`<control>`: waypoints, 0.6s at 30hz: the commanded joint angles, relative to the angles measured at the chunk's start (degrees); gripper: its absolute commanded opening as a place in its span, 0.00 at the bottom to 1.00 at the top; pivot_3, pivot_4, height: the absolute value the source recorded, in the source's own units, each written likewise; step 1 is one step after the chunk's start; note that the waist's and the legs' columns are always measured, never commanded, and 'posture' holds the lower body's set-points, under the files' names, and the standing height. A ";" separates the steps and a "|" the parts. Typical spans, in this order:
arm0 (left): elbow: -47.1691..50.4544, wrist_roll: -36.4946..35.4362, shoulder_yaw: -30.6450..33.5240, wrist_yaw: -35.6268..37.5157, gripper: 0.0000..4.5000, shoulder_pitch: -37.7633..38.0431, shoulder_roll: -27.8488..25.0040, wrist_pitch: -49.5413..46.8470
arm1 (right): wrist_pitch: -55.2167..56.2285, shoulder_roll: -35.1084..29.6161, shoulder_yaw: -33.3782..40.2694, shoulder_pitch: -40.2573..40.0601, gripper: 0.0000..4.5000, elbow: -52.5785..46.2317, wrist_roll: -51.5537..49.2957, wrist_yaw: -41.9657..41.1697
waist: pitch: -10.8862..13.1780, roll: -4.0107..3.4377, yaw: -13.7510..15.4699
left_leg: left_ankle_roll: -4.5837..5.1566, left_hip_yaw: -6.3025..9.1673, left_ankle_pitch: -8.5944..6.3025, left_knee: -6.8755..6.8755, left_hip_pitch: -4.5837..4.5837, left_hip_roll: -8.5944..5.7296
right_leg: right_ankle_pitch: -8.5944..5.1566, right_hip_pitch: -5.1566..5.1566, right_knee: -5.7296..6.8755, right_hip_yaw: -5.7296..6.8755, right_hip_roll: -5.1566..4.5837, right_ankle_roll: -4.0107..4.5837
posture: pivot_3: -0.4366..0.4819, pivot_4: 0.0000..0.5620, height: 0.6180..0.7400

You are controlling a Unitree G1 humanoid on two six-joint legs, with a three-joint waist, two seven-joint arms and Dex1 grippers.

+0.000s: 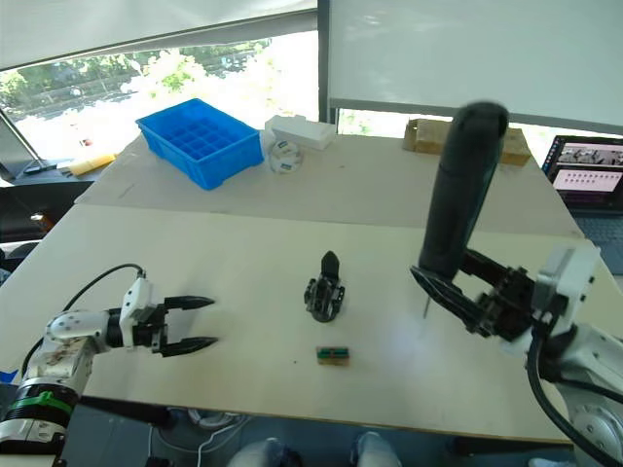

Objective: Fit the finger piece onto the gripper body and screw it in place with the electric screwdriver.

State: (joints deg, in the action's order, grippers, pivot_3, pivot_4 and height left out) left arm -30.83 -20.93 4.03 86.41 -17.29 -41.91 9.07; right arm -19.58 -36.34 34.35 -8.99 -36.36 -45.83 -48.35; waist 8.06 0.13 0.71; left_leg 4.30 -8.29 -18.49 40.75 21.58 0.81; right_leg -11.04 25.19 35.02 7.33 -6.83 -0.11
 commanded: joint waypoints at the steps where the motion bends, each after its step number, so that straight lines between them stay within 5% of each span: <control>1: 4.08 -2.83 1.55 2.27 0.99 0.26 -0.29 -0.20 | 4.56 0.63 3.11 -0.72 0.42 -2.32 -0.45 -0.37 | 0.17 0.02 -0.03 | 0.01 -0.02 0.00 0.00 0.00 0.00 | 0.00 0.00 -0.01 0.00 0.01 -0.02 | 0.48 0.27 1.00; 9: 26.32 -6.17 -4.42 -2.46 0.99 1.50 4.81 -12.01 | 4.97 2.78 -9.00 2.90 0.42 -8.23 0.25 3.23 | 0.52 -0.08 -0.12 | -0.02 0.00 0.02 0.03 -0.05 0.03 | 0.01 -0.02 0.06 -0.29 -0.08 -0.05 | 0.48 0.27 1.00; 18: 32.25 0.33 -13.07 -7.63 0.99 2.23 7.93 -13.31 | 5.89 7.04 -24.98 8.15 0.42 -10.74 5.10 5.07 | 0.52 -0.08 -0.13 | -0.08 -0.12 0.05 0.04 -0.13 0.02 | -0.01 -0.04 0.06 -0.20 0.36 -0.01 | 0.48 0.27 1.00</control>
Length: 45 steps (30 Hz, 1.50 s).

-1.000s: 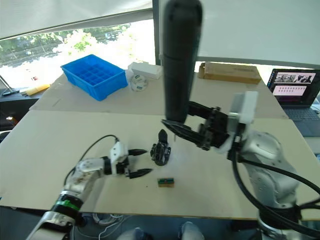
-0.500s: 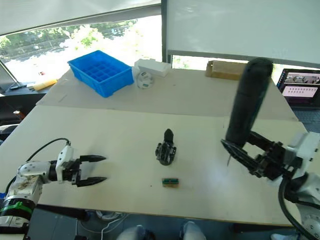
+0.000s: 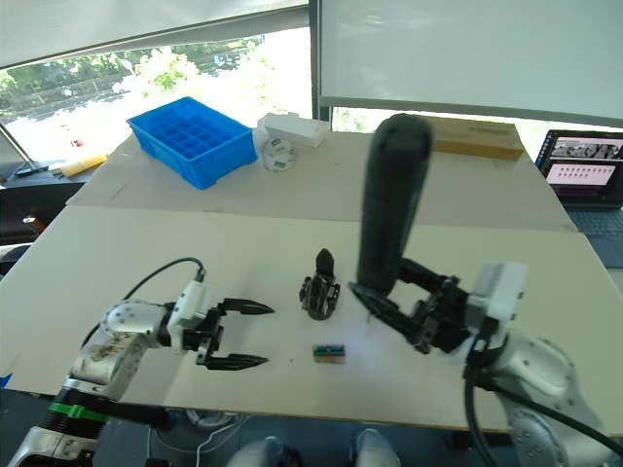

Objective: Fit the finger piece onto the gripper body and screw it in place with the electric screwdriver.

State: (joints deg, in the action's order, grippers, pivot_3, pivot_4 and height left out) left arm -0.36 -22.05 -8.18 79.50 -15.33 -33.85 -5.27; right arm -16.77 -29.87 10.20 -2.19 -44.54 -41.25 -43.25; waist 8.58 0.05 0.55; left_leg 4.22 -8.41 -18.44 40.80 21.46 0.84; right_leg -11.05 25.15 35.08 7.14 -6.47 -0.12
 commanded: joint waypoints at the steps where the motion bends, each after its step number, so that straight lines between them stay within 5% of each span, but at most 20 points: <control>1: 1.59 2.07 -1.49 -1.11 0.99 0.29 0.12 1.44 | 3.64 0.77 -1.92 1.44 0.42 -2.12 1.31 -0.46 | 0.00 0.00 0.10 | 0.00 0.00 0.00 0.01 0.00 0.00 | 0.00 -0.01 -0.01 0.01 0.00 0.00 | 0.48 0.27 1.00; 16: -3.10 10.10 -7.66 -8.50 0.99 -1.24 5.27 4.05 | 12.83 6.02 -16.41 3.45 0.42 5.58 12.86 -4.41 | 0.00 0.01 0.13 | -0.01 -0.05 0.01 0.09 -0.03 -0.01 | -0.02 -0.03 0.05 0.01 0.01 -0.01 | 0.48 0.27 1.00; 45: -10.88 13.82 -11.29 -10.65 0.99 -0.44 9.99 11.97 | 17.73 6.35 -15.71 1.12 0.42 11.00 14.98 -4.78 | -0.01 -0.01 0.16 | 0.00 -0.05 0.01 0.15 -0.27 0.00 | -0.02 -0.23 0.10 -0.02 -0.04 0.00 | 0.48 0.27 1.00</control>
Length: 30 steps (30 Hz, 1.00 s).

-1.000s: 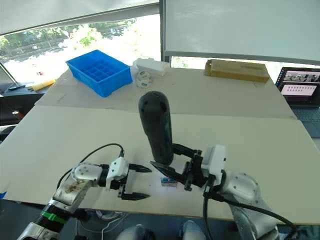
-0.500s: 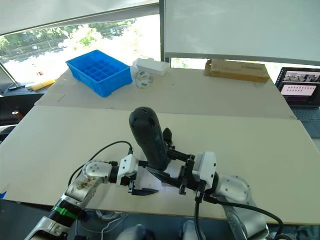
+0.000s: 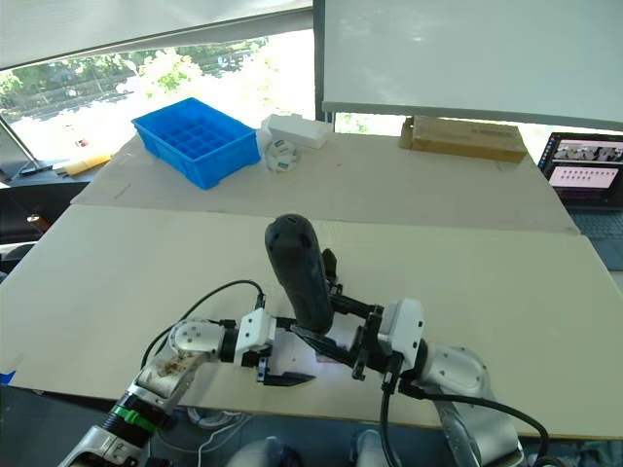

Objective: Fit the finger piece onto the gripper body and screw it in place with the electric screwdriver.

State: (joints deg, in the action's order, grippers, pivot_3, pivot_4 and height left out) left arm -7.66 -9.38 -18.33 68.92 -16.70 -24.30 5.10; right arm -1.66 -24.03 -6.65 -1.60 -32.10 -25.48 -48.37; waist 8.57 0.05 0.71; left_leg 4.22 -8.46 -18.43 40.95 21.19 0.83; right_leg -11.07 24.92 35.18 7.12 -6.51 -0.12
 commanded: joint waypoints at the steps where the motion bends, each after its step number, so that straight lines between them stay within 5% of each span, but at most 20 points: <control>1: -4.12 1.21 -1.19 -0.07 0.99 0.90 0.58 2.06 | 2.72 0.55 1.11 0.51 0.42 -1.29 -0.71 0.40 | -0.01 -0.02 0.00 | 0.00 0.00 0.00 0.00 -0.03 0.00 | 0.00 -0.03 0.00 0.00 -0.01 0.00 | 0.48 0.27 1.00; 14: -11.23 0.30 -0.58 1.42 0.99 0.27 2.86 7.28 | 2.94 0.39 1.29 0.01 0.42 -0.69 -0.11 0.39 | -0.14 -0.21 0.14 | 0.18 0.22 -0.11 -0.01 -0.47 0.01 | 0.03 -0.59 -0.05 -0.01 -0.35 -0.01 | 0.48 0.27 1.00; 30: -4.48 -3.21 0.20 3.71 0.99 0.28 2.19 1.07 | 2.88 0.52 1.29 1.13 0.42 0.44 0.31 0.33 | -0.14 -0.20 -0.03 | 0.25 0.23 -0.15 0.00 -0.33 -0.01 | 0.03 -0.50 -0.11 0.01 -0.57 -0.02 | 0.48 0.27 1.00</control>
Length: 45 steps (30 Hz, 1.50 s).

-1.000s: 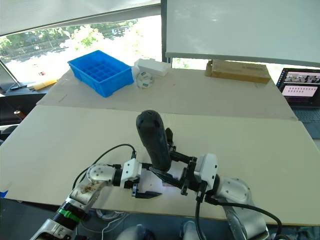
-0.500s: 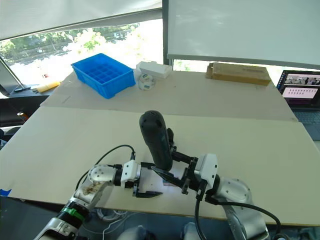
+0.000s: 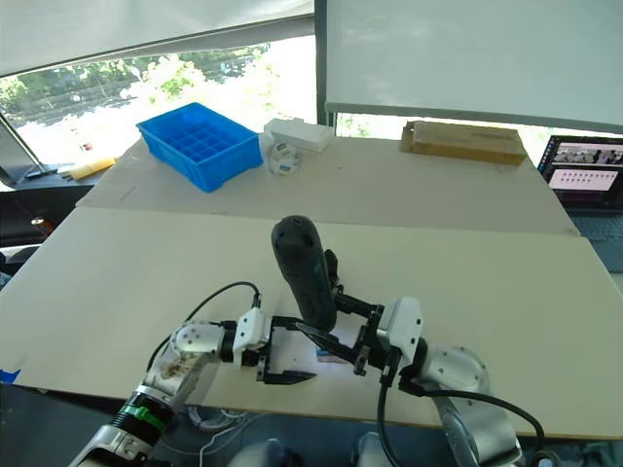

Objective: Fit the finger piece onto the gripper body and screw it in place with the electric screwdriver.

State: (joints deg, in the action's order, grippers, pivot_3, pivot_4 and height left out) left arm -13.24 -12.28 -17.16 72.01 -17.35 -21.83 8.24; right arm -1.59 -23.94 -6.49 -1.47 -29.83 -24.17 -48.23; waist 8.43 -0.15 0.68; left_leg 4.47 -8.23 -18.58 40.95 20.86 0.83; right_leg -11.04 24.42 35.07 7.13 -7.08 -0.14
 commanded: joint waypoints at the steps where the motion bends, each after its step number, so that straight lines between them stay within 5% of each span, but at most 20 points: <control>1: 1.57 -0.38 -0.98 0.63 0.99 0.91 -0.34 -2.44 | 2.83 0.43 1.12 0.94 0.42 -1.86 -0.97 0.15 | 0.00 0.00 0.01 | 0.00 0.00 0.00 0.00 0.01 0.00 | 0.00 0.01 0.00 0.01 0.01 0.00 | 0.48 0.27 1.00; 45: 9.67 -0.44 -1.80 -1.76 0.99 0.75 -1.41 -10.82 | 2.27 0.46 0.53 0.15 0.42 -1.31 -0.61 0.06 | 0.06 0.08 -0.02 | -0.02 -0.02 0.01 0.02 0.30 0.00 | -0.03 0.31 0.00 0.01 0.38 -0.05 | 0.48 0.27 1.00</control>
State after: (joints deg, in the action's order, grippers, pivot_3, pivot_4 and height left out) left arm -4.96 -12.34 -18.87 70.35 -16.89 -23.28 -3.61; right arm -1.59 -23.89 -6.52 -2.34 -29.15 -23.78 -48.28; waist 8.50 -0.07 0.66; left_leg 4.45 -8.26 -18.57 40.96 21.16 0.83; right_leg -11.07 24.74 35.07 7.15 -6.69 -0.19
